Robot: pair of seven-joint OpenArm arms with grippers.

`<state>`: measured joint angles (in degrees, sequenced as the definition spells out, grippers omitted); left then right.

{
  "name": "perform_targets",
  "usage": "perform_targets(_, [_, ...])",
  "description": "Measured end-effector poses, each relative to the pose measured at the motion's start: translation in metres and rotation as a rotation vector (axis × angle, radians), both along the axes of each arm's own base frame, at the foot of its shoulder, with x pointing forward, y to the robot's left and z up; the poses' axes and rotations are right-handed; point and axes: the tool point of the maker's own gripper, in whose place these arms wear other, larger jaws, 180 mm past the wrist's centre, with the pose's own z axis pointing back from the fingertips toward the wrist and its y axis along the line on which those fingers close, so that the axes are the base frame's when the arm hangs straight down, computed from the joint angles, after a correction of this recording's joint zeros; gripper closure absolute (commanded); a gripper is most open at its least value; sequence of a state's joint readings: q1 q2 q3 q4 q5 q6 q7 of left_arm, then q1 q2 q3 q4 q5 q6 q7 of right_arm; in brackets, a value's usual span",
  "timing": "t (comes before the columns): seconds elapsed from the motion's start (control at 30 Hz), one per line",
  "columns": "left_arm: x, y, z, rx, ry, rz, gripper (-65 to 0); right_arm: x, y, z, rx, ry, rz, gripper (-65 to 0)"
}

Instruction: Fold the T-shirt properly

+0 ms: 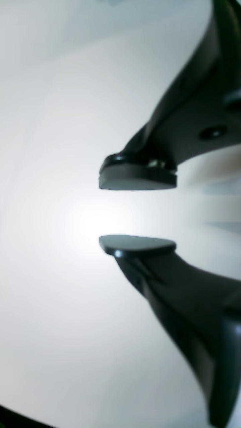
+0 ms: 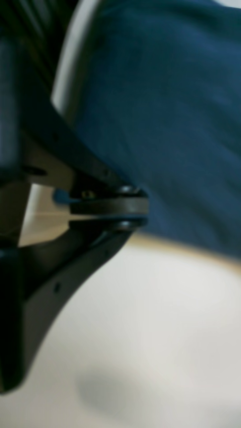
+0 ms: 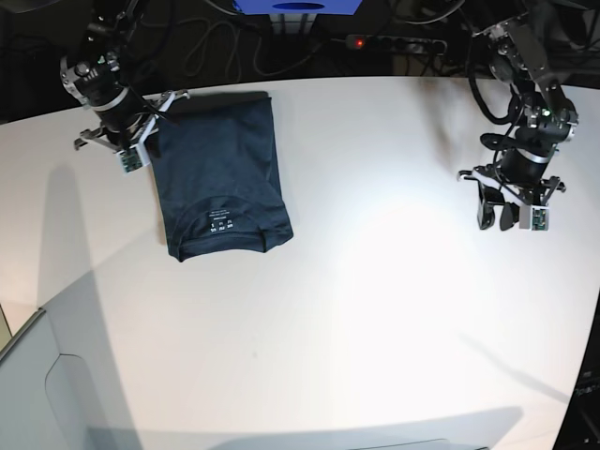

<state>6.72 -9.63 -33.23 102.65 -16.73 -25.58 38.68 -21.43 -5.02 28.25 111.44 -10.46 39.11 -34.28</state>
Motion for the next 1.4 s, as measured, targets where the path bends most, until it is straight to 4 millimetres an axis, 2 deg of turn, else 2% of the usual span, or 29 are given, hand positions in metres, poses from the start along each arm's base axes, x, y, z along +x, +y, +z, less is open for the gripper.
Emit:
perform_targets(0.1, [-0.003,0.002,-0.002,0.005,0.009,0.006,-21.7,-0.002,-0.005,0.011,-0.031,-0.019,-0.004,0.0])
perform_targets(0.2, [-0.006,0.002,-0.005,0.005,0.016,0.005,-21.7,-0.012,-0.007,0.006,-0.028,0.005,-0.014,0.0])
perform_targets(0.47, [-0.025,0.002,-0.021,0.003,0.076,0.005,-21.7,-0.025,-0.021,-0.031,0.011,0.107,-0.074,0.0])
perform_targets(0.6, [-0.033,0.002,-0.027,0.003,0.097,0.004,-21.7,-0.028,-0.019,-0.043,0.035,0.135,-0.079,0.0])
perform_targets(0.7, [-0.041,0.001,-0.031,0.006,0.114,0.003,-21.6,-0.034,-0.019,-0.045,0.034,0.148,-0.079,0.0])
perform_targets(0.83, [-0.047,0.002,-0.035,0.007,0.13,0.003,-21.6,-0.037,-0.008,-0.048,0.048,0.158,-0.053,0.0])
perform_targets(1.0, [-0.059,0.001,-0.042,0.008,0.16,0.001,-21.6,-0.044,-0.007,-0.05,0.052,0.17,-0.052,0.0])
perform_targets(1.1, [-0.07,0.003,-0.048,0.009,0.192,0.007,-21.5,-0.047,-0.012,-0.051,0.045,0.18,-0.063,0.0])
perform_targets(1.2, [-0.081,0.013,-0.045,0.021,0.198,0.05,-21.4,-0.047,-0.029,-0.043,0.019,0.158,-0.112,0.0])
perform_targets(1.27, [-0.09,0.016,-0.039,0.018,0.182,0.089,-18.9,-0.051,-0.046,-0.03,-0.035,0.146,-0.14,0.0])
perform_targets(1.4, [-0.117,0.018,-0.022,0.062,0.183,0.123,-5.7,-0.091,-0.054,-0.015,-0.137,0.234,-0.123,0.0])
